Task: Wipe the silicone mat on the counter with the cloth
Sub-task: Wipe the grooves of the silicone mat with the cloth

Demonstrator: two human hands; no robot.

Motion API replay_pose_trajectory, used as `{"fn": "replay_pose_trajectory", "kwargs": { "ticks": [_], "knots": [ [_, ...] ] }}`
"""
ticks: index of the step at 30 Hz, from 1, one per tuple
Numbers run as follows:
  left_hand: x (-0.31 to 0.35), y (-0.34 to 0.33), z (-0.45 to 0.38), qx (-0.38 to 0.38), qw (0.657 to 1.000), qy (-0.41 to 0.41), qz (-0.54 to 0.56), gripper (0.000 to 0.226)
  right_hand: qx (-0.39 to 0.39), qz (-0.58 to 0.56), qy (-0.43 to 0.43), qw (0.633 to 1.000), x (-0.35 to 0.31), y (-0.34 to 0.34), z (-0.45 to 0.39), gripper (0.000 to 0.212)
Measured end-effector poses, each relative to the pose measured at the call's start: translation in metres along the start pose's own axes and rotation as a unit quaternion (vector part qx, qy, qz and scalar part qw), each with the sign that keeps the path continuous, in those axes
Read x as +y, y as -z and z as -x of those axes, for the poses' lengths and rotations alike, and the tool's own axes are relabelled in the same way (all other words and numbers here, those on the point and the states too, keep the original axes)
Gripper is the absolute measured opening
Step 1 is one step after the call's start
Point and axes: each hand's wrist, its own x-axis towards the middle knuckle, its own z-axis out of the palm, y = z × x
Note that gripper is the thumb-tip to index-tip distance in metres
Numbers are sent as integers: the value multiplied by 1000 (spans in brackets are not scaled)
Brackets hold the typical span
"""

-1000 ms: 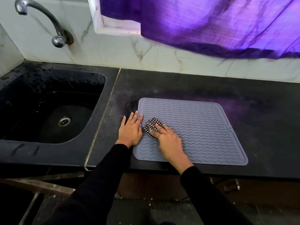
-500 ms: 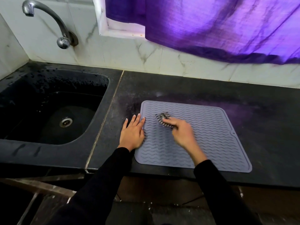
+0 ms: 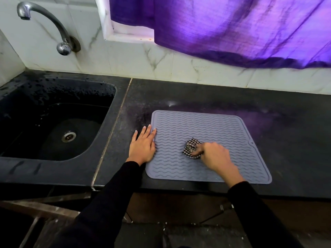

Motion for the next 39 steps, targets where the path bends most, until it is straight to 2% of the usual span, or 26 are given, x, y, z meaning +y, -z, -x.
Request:
{"fn": "replay_pose_trajectory", "kwargs": {
  "ticks": [1, 3, 5, 6, 7, 9, 11, 13, 16, 20, 22, 23, 25, 26, 27, 28, 30, 32, 35, 39],
  "knots": [
    [0, 0, 0, 0, 1000, 0, 2, 83, -10, -28, -31, 999, 9, 10, -5, 35],
    [1, 1, 0, -7, 1000, 0, 5, 76, 1, -167, -95, 981, 30, 29, -14, 31],
    [0, 3, -1, -5, 1000, 6, 23, 62, 79, -366, -146, 916, 38, 37, -22, 37],
    [0, 5, -4, 10, 999, 10, 40, 58, 134, -405, -155, 891, 35, 35, -26, 41],
    [0, 7, -7, 29, 998, 14, 55, 58, 168, -385, -143, 896, 25, 31, -29, 45],
    [2, 11, -14, 58, 997, 13, 50, 68, 168, -296, -61, 938, -2, 14, -31, 50],
    [1, 9, -19, 47, 998, 2, 28, 69, 97, -220, 44, 970, -24, -13, -27, 59],
    [-1, 5, -21, 18, 1000, 0, 15, 69, 58, -82, 91, 991, -36, -34, -20, 65],
    [-3, 1, -22, -4, 1000, 12, 4, 66, 74, -12, 75, 994, -40, -40, -13, 62],
    [-1, 2, -20, 13, 1000, 10, 13, 66, 16, -29, 5, 999, -42, -10, -19, 40],
    [0, 2, -19, 15, 1000, 10, 9, 70, -23, -141, -21, 990, -33, 5, -33, 30],
    [1, 2, -19, 15, 1000, 9, 8, 76, -35, -235, -48, 970, -29, 14, -39, 28],
    [1, 3, -18, 21, 1000, 12, 11, 84, 18, -410, -100, 906, -27, 26, -49, 38],
    [1, 3, -18, 25, 999, 14, 17, 85, 60, -453, -103, 884, -28, 25, -54, 44],
    [1, 3, -18, 27, 999, 14, 22, 85, 88, -456, -87, 881, -35, 23, -53, 47],
    [1, 3, -18, 28, 999, 15, 23, 85, 99, -419, -56, 901, -44, 18, -53, 49],
    [1, 4, -18, 28, 999, 18, 19, 85, 89, -276, 20, 957, -59, -2, -53, 52],
    [2, 3, -18, 32, 999, 20, 17, 84, 60, -130, 48, 988, -73, -22, -47, 49],
    [1, 3, -19, 37, 999, 24, 23, 82, 67, -16, 49, 996, -83, -42, -41, 48],
    [-1, 3, -19, 42, 998, 23, 33, 81, 62, 17, 39, 997, -82, -42, -41, 54]
  ]
}}
